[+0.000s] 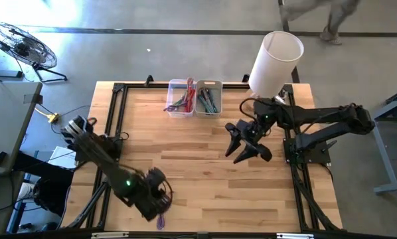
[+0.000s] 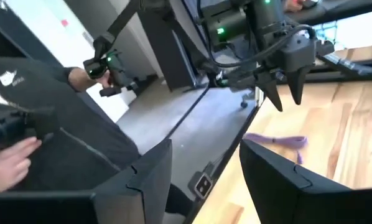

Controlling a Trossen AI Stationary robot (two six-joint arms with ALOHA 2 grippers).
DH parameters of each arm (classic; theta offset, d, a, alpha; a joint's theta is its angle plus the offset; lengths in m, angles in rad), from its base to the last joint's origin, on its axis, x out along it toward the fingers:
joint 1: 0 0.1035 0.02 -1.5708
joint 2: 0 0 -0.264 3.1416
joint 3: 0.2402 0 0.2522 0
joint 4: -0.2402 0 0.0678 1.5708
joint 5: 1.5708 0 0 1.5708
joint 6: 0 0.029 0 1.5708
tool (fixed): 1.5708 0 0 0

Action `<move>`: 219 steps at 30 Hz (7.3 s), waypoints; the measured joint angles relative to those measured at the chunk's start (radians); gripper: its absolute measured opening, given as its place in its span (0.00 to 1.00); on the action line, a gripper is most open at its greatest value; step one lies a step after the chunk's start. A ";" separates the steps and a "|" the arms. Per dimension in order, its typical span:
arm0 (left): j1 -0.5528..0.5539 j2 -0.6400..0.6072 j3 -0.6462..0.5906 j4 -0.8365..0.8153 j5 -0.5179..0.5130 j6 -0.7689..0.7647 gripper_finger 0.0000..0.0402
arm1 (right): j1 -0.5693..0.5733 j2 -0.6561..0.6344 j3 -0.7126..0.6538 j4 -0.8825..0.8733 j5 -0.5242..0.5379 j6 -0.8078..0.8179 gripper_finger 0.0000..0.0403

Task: Pick & Place USB Port
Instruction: Put the purple charger cable into the transparent bin, then return to Home Position

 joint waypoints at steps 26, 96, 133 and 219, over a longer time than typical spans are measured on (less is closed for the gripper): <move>0.004 0.308 0.000 0.201 0.348 -0.128 0.41 | 0.120 -0.005 0.000 -0.100 0.056 -0.054 0.45; 1.343 -0.067 0.000 0.468 0.321 1.315 0.04 | 0.231 -0.245 -0.001 -0.503 0.941 -0.172 0.45; 1.365 -0.024 -0.215 0.595 0.336 1.161 0.10 | 0.232 -0.274 -0.001 -0.611 0.922 -0.128 0.45; 0.291 -1.421 -0.995 0.901 -0.539 1.842 0.00 | 0.072 -1.194 -0.286 -0.618 0.815 -0.275 0.00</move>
